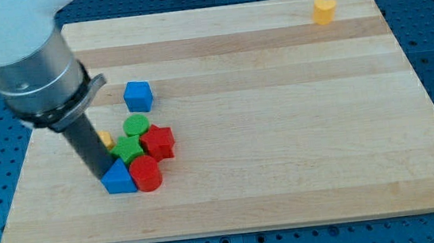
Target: Push the group of blocks towards the center of the board
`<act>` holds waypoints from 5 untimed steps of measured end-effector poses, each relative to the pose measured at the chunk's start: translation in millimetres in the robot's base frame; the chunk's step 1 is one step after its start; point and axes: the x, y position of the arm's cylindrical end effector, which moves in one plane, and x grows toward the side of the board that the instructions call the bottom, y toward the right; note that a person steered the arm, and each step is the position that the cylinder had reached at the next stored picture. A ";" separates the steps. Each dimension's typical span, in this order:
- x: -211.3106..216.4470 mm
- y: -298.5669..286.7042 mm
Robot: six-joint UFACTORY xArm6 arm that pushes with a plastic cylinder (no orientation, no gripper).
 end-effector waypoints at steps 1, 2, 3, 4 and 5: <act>-26.4 12.5; -31.6 29.1; -51.8 31.9; -42.5 31.0; -0.2 -1.4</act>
